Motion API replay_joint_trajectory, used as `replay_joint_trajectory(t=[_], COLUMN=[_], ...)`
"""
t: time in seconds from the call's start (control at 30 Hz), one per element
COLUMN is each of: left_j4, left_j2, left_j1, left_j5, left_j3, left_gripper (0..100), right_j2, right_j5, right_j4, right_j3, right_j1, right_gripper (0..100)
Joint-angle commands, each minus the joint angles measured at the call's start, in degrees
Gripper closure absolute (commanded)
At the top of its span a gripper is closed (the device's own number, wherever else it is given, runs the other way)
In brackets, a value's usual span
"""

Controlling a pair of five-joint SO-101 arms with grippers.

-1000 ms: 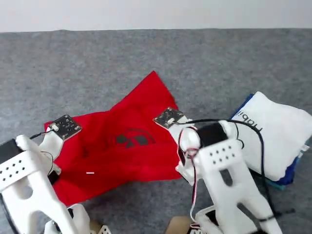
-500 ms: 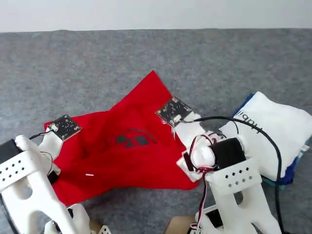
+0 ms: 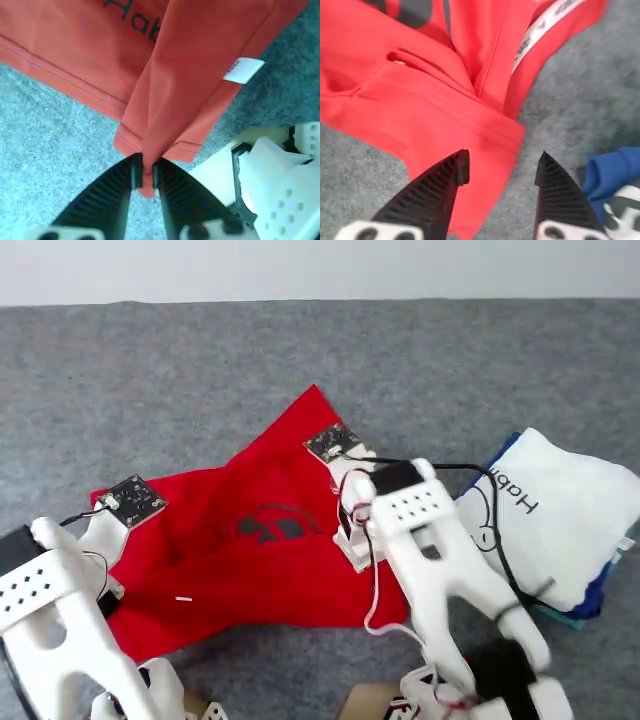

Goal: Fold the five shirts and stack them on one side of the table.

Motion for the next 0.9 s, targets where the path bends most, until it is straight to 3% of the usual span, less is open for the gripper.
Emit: replay_joint_trajectory(t=[0.0, 0.27, 0.5, 0.7, 0.87], left_j4=[1.41, 1.41, -0.26, -0.18, 0.09], left_j2=[-1.32, -1.14, -1.49, -1.58, -1.58], left_j1=[-0.26, -0.18, -0.18, -0.18, -0.44], left_j5=[-0.70, -0.70, -0.70, -0.70, -0.53], left_j3=[-0.22, -0.13, 3.03, 2.59, -0.92], left_gripper=[100, 100, 100, 100, 100], right_j2=[4.26, 12.18, 14.29, 12.44, 7.43], right_j5=[-1.23, -1.23, -0.70, -0.53, 6.77], right_j4=[0.04, -1.45, -1.36, 6.81, 13.14], right_j3=[-5.36, -6.42, -8.44, -16.79, -24.62], right_j1=[-0.57, -0.57, -0.57, -0.57, -0.22], right_gripper=[77.5, 78.5, 99.6, 98.7, 98.7])
